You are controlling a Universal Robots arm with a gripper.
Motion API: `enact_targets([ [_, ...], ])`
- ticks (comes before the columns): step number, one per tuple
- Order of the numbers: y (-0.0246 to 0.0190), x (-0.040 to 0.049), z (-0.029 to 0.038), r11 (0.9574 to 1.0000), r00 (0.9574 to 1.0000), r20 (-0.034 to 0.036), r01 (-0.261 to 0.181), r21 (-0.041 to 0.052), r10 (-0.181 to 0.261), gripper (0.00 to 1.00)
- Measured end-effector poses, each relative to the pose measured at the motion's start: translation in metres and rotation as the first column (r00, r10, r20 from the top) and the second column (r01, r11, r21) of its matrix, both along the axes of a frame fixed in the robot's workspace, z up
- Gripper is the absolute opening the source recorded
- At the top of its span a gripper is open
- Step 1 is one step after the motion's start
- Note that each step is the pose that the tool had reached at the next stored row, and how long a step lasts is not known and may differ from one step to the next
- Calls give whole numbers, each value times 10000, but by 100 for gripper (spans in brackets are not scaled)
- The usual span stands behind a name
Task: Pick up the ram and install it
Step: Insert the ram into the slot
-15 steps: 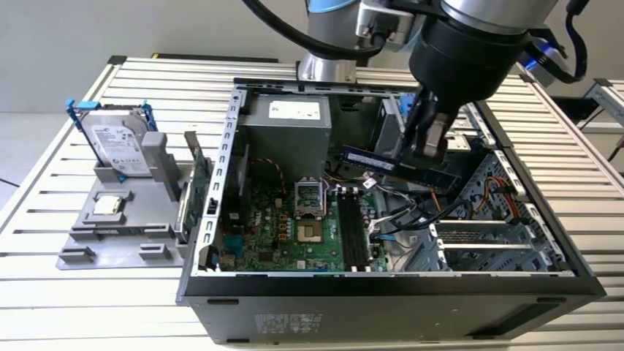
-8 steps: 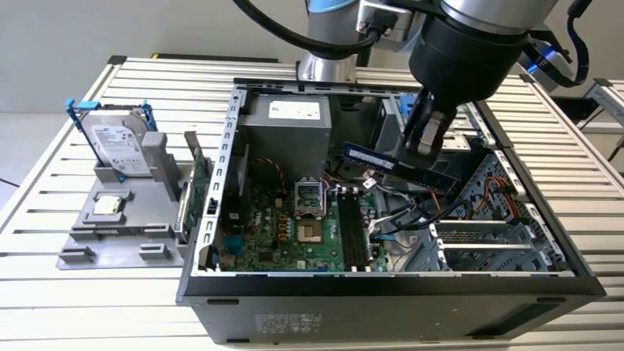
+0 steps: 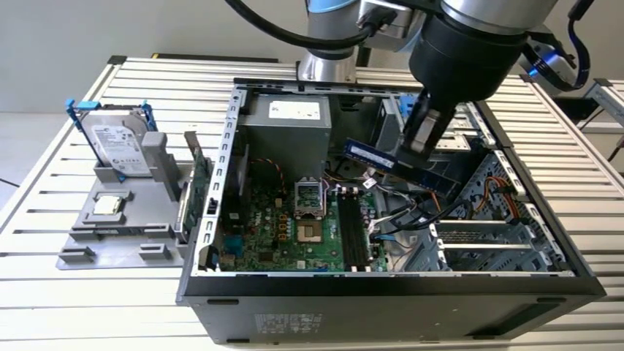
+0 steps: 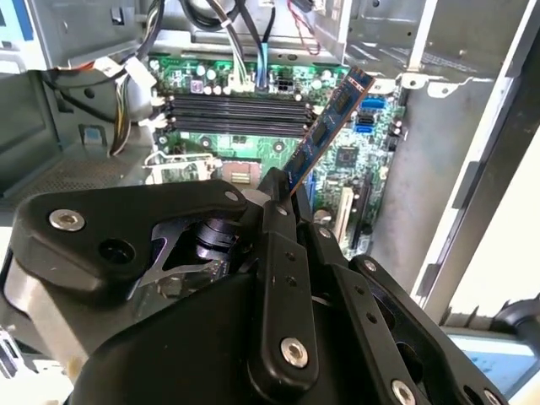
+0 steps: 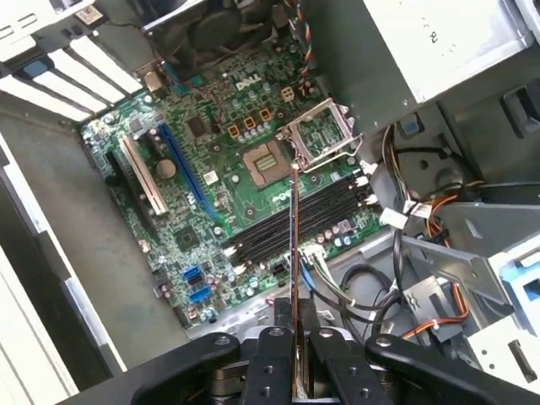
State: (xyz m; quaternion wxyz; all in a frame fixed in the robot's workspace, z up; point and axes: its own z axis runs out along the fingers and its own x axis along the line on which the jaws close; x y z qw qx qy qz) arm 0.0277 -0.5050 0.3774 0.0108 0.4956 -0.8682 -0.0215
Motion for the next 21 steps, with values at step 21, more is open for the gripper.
enact_targets([
  [21,0,0,0,9700,9700,-1,2431,-1,-2431,0],
])
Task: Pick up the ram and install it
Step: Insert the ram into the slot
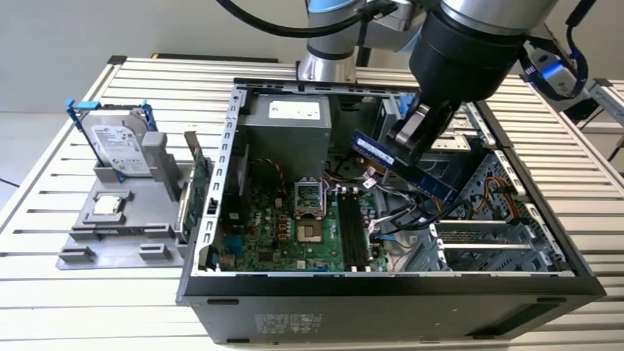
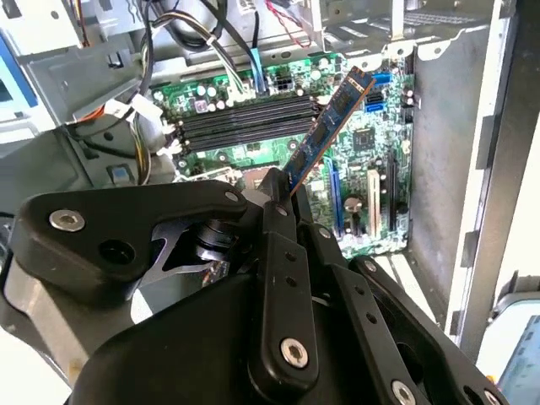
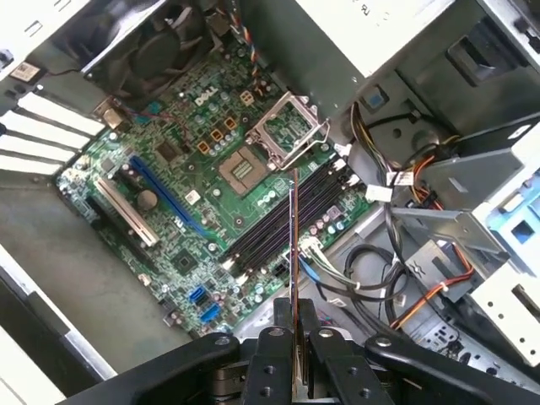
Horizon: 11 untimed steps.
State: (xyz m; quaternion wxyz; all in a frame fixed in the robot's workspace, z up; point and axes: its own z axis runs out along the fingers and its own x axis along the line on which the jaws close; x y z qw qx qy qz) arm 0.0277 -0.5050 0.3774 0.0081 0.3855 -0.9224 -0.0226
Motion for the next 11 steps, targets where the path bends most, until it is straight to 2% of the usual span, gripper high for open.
enact_targets([
  [6,0,0,0,9975,9975,0,710,0,-710,0],
  [11,0,0,0,9914,9914,0,1306,0,-1306,0],
])
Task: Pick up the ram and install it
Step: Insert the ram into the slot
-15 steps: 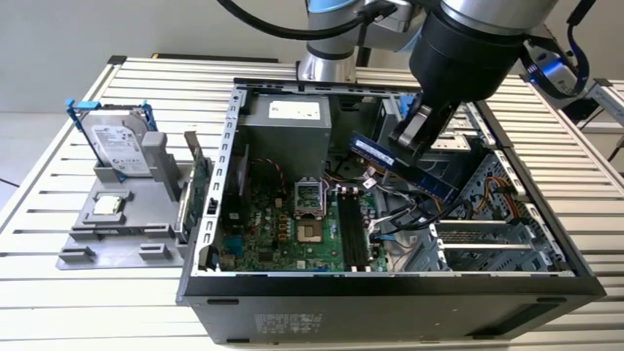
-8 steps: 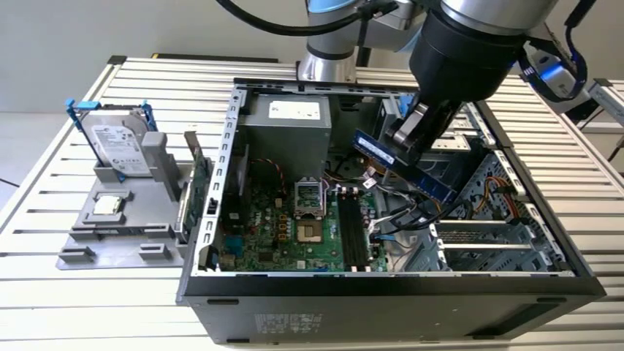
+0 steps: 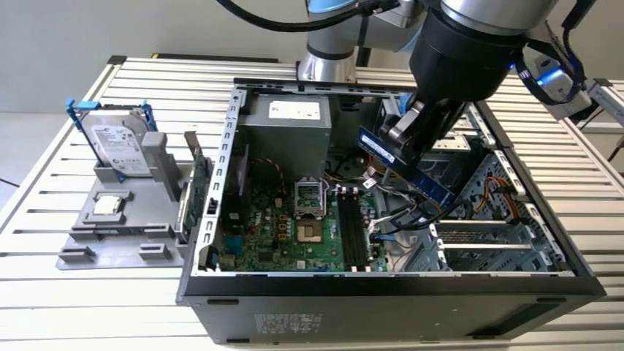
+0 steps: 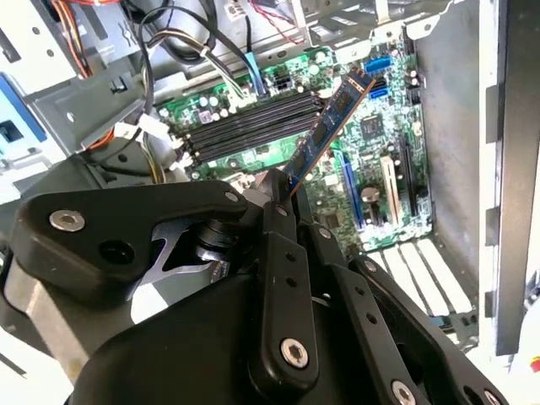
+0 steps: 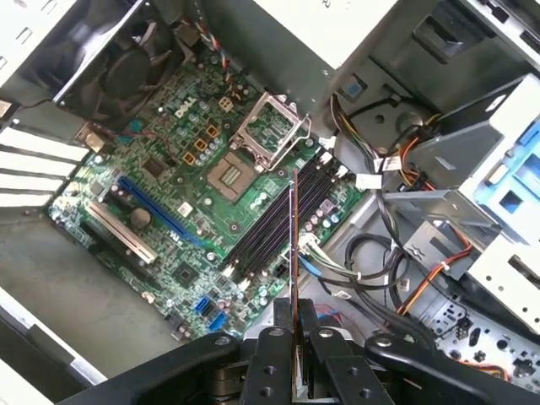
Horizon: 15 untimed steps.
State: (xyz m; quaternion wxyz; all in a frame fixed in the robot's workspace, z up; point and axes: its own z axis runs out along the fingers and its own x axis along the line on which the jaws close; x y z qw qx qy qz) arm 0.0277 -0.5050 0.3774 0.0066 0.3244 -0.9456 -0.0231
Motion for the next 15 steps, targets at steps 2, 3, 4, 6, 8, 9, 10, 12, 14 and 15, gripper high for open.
enact_targets([
  [2,0,0,0,9997,9997,0,237,0,-237,0],
  [3,0,0,0,9994,9994,0,346,0,-346,0],
  [4,0,0,0,9989,9989,0,468,0,-468,0],
  [6,-1,0,0,9976,9976,0,697,0,-697,0],
  [8,-1,0,0,9956,9956,0,937,0,-937,0],
  [9,-1,0,0,9945,9945,0,1051,0,-1051,0],
  [10,-1,0,0,9930,9930,0,1177,0,-1177,0],
  [12,-1,0,0,9901,9901,0,1407,0,-1407,0],
  [14,-1,0,0,9865,9865,0,1640,0,-1640,0],
  [15,-1,0,0,9846,9846,0,1750,0,-1750,0],
])
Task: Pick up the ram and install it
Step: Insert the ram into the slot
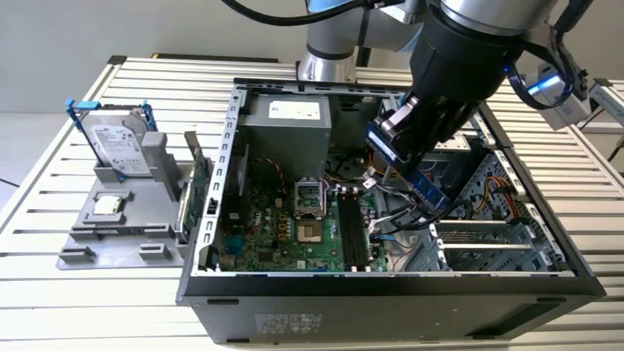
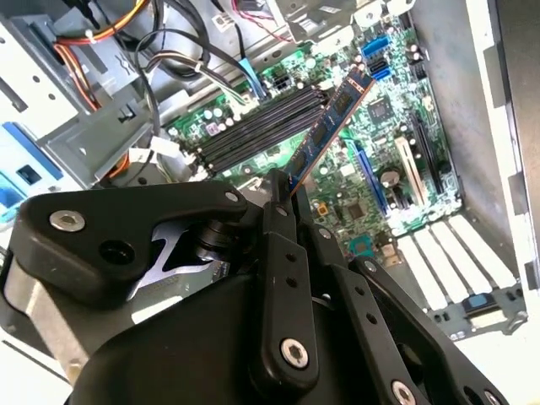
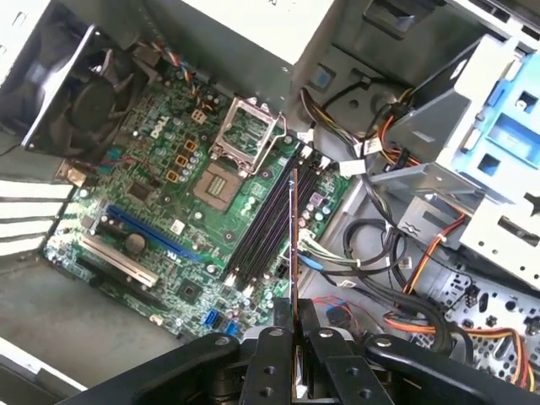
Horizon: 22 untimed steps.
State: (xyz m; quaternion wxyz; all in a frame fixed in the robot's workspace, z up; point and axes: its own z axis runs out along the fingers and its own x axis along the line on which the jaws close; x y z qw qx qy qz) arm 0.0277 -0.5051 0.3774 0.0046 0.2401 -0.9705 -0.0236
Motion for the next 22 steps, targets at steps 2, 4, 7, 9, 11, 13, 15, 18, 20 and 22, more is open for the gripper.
enact_targets([
  [2,0,0,0,9997,9997,0,234,0,-234,0],
  [4,0,0,0,9989,9989,0,463,-1,-463,0],
  [7,0,0,0,9967,9967,0,813,0,-813,0],
  [9,0,0,0,9945,9945,0,1048,-1,-1048,0],
  [11,0,0,0,9917,9917,0,1284,0,-1284,0],
  [13,0,0,0,9884,9884,0,1517,0,-1517,0],
  [15,0,0,0,9845,9845,0,1753,-1,-1753,0],
  [18,0,0,0,9776,9776,0,2103,0,-2103,0],
  [20,0,0,-1,9722,9722,0,2340,1,-2340,0],
  [22,0,0,0,9664,9664,0,2570,0,-2570,0],
])
